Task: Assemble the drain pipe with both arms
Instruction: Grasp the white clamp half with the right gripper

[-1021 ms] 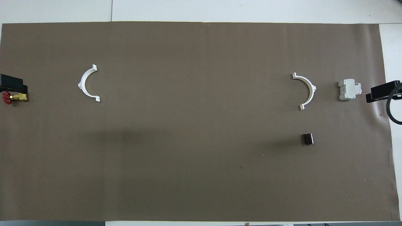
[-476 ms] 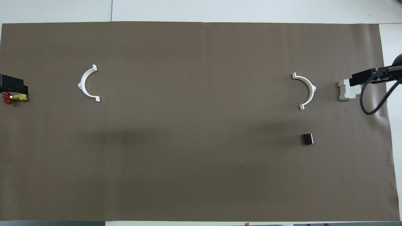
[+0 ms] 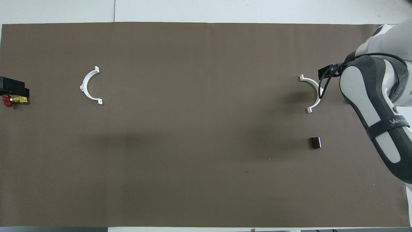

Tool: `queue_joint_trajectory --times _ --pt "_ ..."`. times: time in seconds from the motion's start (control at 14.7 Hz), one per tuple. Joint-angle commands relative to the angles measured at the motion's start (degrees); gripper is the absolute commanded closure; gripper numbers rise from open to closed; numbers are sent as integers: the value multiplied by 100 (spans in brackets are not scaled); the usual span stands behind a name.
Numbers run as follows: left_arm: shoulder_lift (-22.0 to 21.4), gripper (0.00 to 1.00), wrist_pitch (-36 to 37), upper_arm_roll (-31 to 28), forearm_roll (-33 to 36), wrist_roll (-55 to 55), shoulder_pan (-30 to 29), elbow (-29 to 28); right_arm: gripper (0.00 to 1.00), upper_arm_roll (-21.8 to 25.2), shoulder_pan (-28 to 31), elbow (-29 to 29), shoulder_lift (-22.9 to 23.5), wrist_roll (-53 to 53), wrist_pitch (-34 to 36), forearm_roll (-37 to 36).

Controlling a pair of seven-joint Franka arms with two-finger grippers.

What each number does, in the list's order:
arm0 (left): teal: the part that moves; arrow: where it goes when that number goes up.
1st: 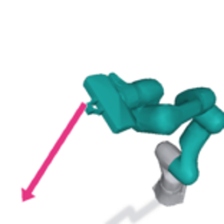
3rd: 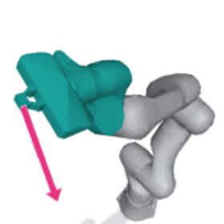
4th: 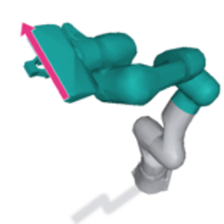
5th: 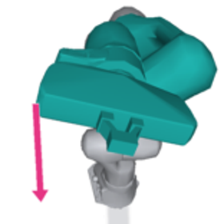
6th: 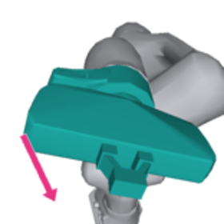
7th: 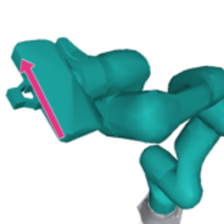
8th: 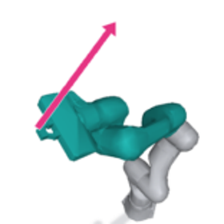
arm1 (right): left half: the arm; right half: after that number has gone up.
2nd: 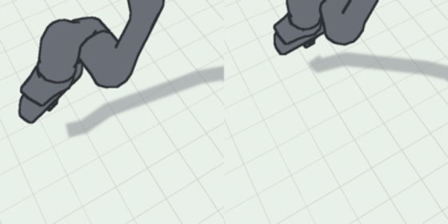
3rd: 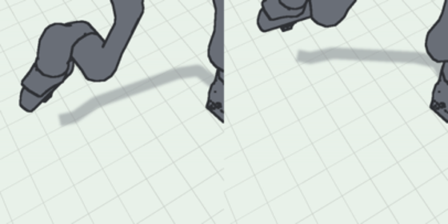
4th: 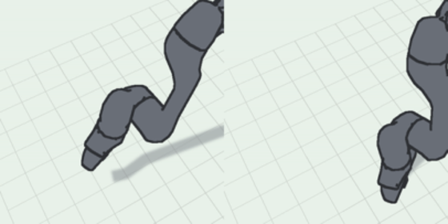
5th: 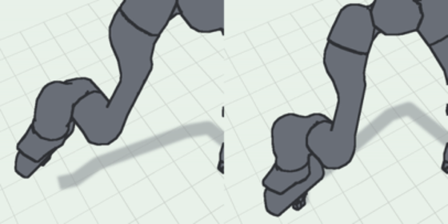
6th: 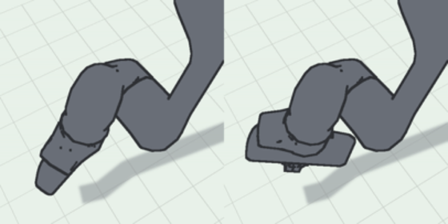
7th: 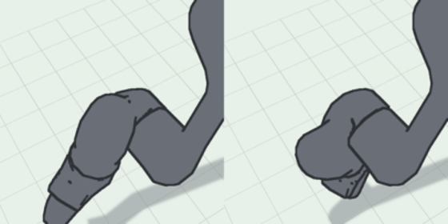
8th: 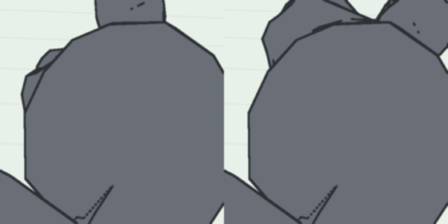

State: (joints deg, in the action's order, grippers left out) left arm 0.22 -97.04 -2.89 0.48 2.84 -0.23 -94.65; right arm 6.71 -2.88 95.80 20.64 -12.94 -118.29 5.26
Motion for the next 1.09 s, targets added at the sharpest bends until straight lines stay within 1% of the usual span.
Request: queue_joint_trajectory --times 0.0,0.14,0.2,0.27,0.41,0.61,0.82,1.02 --pt "-145 0 -34 -18 66 32 32 -150 4 -30 51 332 230 -742 -604 222" --pt "-145 0 -34 -27 66 32 6 -142 10 -21 59 956 142 -1182 -1229 222" --pt "-145 0 -34 -27 66 32 -12 -141 17 -21 59 1054 107 -1254 -1327 222" --pt "-145 0 -34 -27 66 32 -21 -141 23 -21 59 1064 115 -1255 -1337 222" --pt "-145 0 -25 -18 66 32 6 -150 27 -30 190 1099 168 -1316 -1337 222" --pt "-145 0 1 -18 66 23 58 -150 37 -21 218 1213 151 -1386 -1424 230" --pt "-136 0 -147 -10 66 32 67 -220 40 -30 226 1284 186 -1386 -1583 230" --pt "-31 0 -550 -1 66 32 93 -386 49 -30 218 1284 186 -1386 -1618 230"
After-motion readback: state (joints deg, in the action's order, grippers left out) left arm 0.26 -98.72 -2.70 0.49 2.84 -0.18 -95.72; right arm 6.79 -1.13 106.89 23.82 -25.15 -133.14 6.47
